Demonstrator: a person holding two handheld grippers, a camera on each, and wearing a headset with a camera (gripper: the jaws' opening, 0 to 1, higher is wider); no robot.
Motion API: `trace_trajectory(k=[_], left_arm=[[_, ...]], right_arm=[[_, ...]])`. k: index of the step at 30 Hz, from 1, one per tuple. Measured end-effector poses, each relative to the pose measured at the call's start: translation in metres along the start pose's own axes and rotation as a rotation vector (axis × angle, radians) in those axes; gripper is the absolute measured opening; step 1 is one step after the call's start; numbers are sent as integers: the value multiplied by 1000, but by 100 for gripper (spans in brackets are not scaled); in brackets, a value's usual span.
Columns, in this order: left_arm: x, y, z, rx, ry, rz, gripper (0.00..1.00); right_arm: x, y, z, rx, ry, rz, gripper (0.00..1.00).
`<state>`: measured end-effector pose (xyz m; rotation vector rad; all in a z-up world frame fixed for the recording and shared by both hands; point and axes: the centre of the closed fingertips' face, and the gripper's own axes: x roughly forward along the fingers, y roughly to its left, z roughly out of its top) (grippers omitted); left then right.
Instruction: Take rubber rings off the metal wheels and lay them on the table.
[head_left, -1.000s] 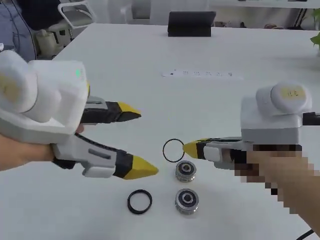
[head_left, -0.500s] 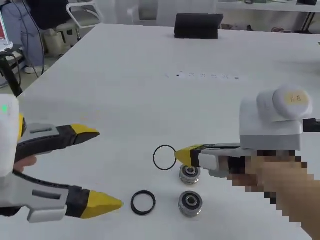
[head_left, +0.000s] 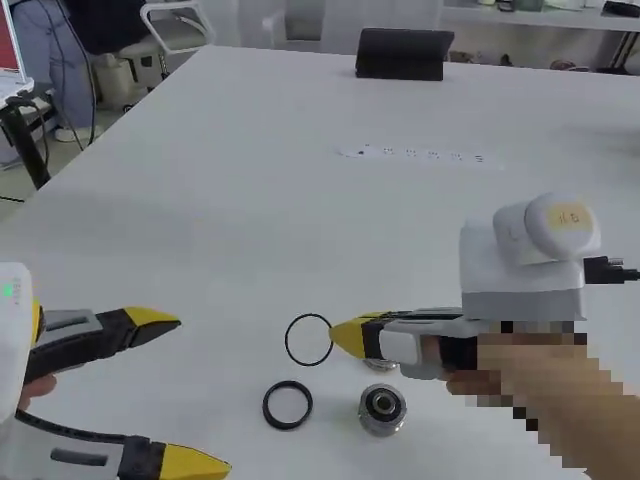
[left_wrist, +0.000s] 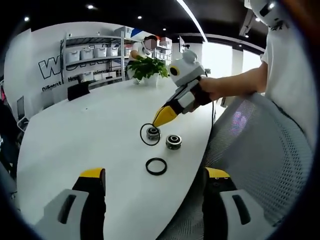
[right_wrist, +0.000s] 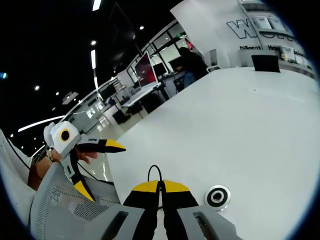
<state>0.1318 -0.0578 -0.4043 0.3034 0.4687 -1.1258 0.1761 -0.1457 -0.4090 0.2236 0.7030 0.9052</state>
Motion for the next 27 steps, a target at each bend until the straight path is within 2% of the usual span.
trace_trajectory(k=[16,27], left_arm=[[5,-8,-3,-19,3,-14,78],[5,-9,-8,-44,14,-14,77]], right_arm=[[13,12,-19,-6,64,38,0],[28,14,-42,-28,139,37,0]])
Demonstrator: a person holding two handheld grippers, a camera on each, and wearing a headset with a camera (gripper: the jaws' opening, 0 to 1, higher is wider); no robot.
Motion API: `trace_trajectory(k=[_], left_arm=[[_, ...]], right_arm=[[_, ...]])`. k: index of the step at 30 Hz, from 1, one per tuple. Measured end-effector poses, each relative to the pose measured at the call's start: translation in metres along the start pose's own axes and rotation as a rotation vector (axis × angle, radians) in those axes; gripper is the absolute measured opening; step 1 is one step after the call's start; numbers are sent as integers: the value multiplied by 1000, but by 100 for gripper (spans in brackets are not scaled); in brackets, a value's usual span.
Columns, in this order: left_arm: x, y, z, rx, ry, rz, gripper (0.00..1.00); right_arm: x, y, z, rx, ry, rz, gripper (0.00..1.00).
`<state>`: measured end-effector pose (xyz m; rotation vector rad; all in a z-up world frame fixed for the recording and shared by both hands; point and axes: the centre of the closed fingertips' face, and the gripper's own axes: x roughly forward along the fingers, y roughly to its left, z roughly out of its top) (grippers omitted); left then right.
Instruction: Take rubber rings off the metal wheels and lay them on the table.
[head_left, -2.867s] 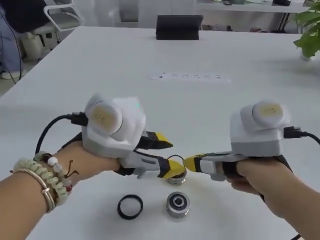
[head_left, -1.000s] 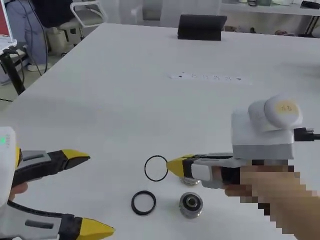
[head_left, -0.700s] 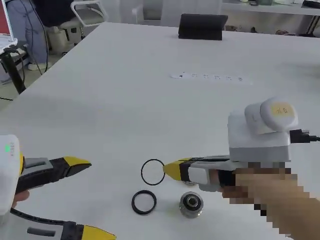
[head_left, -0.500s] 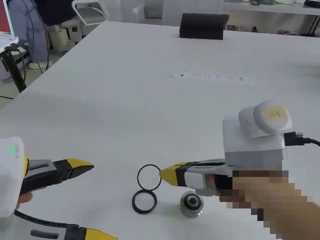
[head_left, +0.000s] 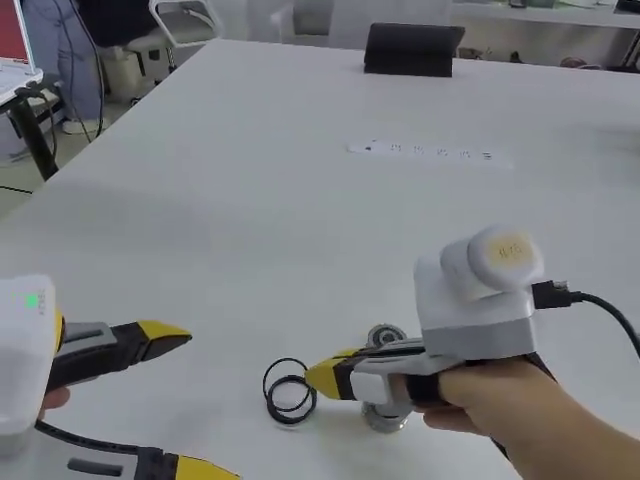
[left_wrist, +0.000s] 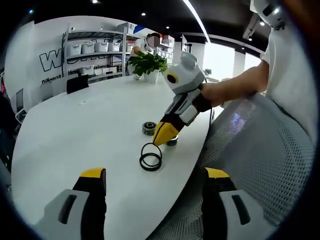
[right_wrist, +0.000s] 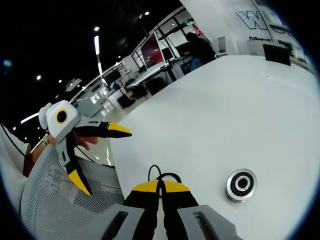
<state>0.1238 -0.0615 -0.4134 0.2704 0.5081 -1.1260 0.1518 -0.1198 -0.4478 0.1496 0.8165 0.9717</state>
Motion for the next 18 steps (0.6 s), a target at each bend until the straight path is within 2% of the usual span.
trace_trajectory(k=[7,18], left_arm=[[0,1,0,-5,2,4,75],[0,2,0,-13,1,10,75]], right_arm=[[6,-3,-7,0,28,-9,0],[6,-5,-6,29,20,-8,0]])
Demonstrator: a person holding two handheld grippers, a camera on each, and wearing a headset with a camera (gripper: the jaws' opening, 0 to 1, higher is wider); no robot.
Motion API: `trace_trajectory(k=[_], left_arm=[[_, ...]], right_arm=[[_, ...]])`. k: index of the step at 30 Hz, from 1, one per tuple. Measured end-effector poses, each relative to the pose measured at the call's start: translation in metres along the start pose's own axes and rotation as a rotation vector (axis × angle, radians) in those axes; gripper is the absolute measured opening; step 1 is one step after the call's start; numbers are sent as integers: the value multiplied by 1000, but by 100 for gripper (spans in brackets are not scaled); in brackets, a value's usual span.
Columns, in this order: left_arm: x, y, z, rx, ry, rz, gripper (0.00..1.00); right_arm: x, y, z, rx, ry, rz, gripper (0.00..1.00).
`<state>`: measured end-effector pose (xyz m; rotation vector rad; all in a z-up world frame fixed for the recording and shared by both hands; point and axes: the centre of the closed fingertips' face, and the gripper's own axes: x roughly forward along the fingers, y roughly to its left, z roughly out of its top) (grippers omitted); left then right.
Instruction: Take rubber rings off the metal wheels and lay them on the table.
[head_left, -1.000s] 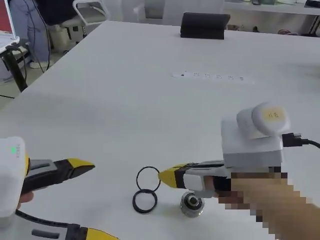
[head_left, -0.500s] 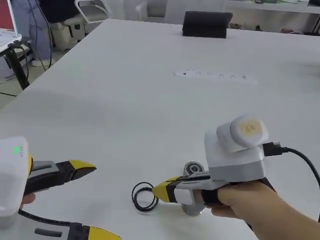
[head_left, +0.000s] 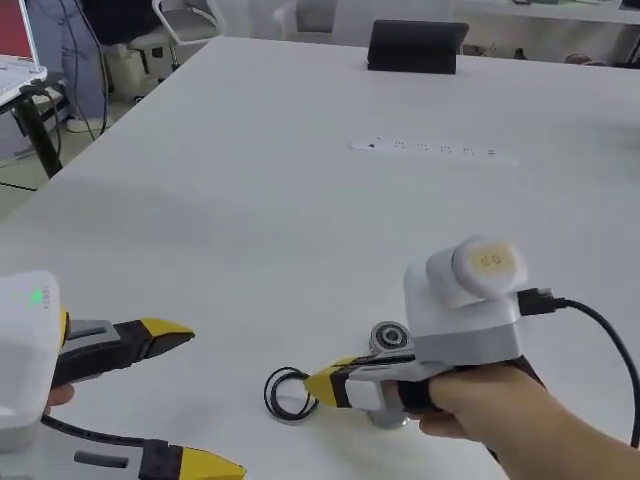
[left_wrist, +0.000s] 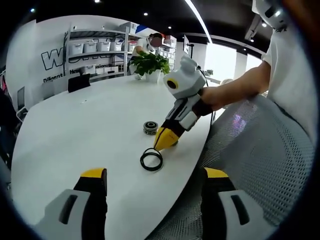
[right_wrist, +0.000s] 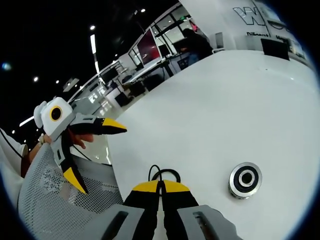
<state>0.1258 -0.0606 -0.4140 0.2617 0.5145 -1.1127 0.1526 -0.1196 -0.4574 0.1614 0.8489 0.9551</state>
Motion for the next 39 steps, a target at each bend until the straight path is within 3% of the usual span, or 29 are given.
trace_trajectory(k=[11,23,39], left_arm=[[1,0,-1,5,9,-4,75],[1,0,-1,-1,4,-1,74],[2,-1,-1,-1,6,-1,74]], right_arm=[[-1,-8,-2,26,6,-20,0],[2,-10,-7,-38,31,-45,1],[1,-14,-3,-63,17,-69,0]])
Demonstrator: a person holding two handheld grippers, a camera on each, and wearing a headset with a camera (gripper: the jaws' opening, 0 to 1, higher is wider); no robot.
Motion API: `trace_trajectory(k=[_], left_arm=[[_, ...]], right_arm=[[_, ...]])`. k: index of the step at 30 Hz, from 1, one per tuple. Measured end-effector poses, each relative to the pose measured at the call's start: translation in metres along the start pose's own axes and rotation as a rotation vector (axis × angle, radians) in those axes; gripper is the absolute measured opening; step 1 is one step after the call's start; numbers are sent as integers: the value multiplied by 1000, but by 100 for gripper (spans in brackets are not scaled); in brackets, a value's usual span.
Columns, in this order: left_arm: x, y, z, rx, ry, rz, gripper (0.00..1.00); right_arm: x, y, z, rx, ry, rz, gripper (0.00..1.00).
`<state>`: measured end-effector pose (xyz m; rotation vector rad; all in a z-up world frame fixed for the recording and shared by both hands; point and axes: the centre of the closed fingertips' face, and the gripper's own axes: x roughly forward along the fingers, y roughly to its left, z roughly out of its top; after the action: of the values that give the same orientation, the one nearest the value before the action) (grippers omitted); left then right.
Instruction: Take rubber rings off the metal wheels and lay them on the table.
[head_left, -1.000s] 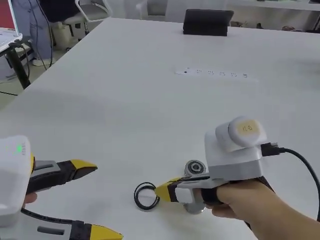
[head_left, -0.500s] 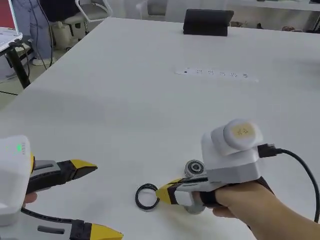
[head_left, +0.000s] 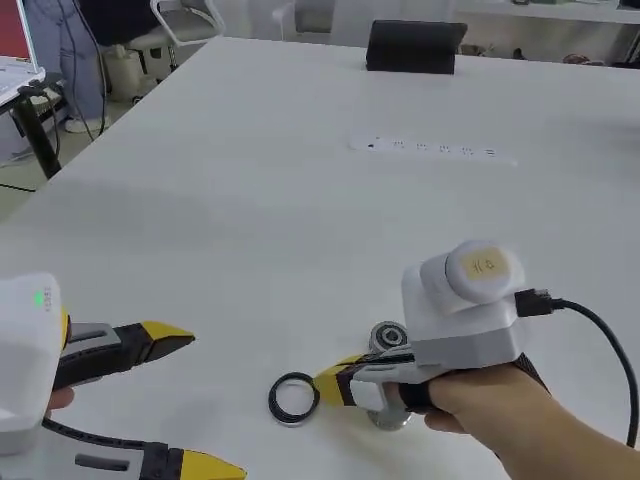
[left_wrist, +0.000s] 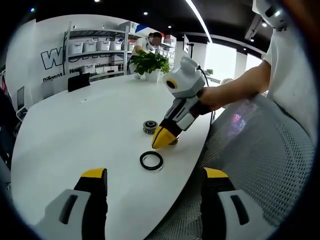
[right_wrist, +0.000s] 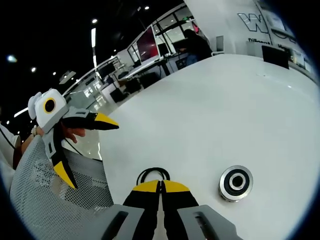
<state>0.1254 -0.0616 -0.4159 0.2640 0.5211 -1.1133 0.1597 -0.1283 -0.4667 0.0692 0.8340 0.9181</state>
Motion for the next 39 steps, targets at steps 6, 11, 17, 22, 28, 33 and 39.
trace_trajectory(k=[6,11,17,22,28,33,39], left_arm=[[0,-1,-1,0,4,-2,74],[0,-1,-1,-1,6,-2,74],[0,-1,-1,0,8,-1,74],[-1,-1,-1,0,7,3,74],[-2,0,-1,-3,2,6,74],[-2,0,-1,-8,-1,7,74],[-2,0,-1,-8,0,3,74]], right_arm=[[-2,-2,1,-2,-4,-7,0],[-4,-4,4,5,-17,-13,0],[-4,-4,4,3,-17,-14,0],[-2,-2,2,-14,-9,-17,1],[-1,1,0,-43,4,-14,5],[-2,-1,2,-49,0,-21,6],[-6,-2,7,-42,-16,-23,8]])
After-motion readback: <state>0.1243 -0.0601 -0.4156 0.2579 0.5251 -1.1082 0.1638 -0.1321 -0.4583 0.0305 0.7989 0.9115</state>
